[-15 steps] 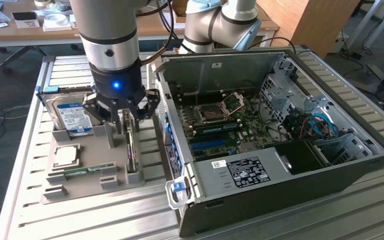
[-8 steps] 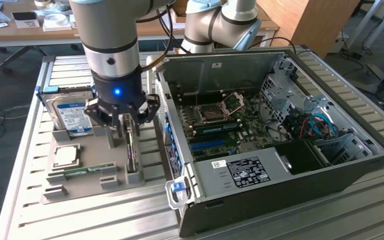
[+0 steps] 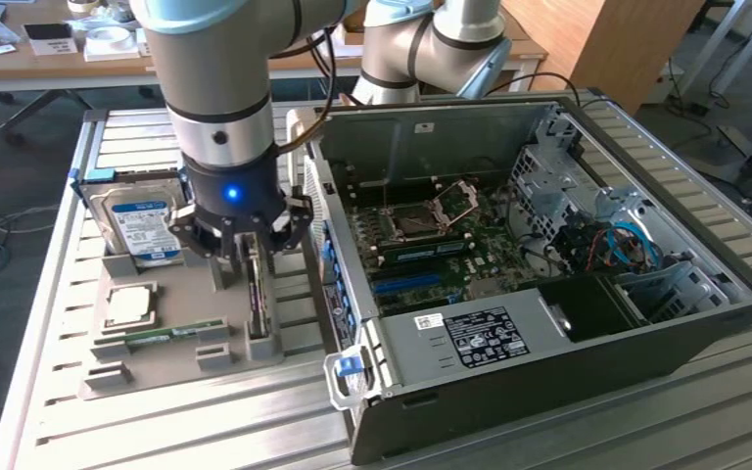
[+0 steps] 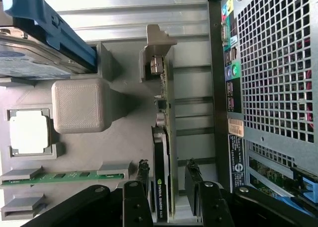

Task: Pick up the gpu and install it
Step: 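Pick up the gpu and move the gpu toward the slot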

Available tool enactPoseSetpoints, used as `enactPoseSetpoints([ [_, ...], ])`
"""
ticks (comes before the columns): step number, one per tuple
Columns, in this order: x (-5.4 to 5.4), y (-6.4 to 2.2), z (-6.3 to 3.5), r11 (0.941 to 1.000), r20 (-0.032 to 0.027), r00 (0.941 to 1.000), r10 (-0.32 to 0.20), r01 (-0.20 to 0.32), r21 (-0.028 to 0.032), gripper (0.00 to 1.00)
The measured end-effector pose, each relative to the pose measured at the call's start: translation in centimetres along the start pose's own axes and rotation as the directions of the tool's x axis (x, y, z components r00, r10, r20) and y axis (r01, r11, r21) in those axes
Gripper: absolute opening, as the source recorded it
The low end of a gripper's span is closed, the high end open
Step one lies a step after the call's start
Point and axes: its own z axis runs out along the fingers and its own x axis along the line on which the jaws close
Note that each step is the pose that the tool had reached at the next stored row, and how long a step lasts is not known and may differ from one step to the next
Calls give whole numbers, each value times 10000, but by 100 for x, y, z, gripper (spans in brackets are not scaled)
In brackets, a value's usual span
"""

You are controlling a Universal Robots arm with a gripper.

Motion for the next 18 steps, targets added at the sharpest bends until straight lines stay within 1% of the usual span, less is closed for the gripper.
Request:
enactPoseSetpoints([
  [5,4,-2,46,10000,0,10000,1,-1,0,43],
  [11,9,-3,59,10000,1,10000,-1,1,-1,43],
  [18,14,-7,179,10000,-1,10000,0,0,0,43],
])
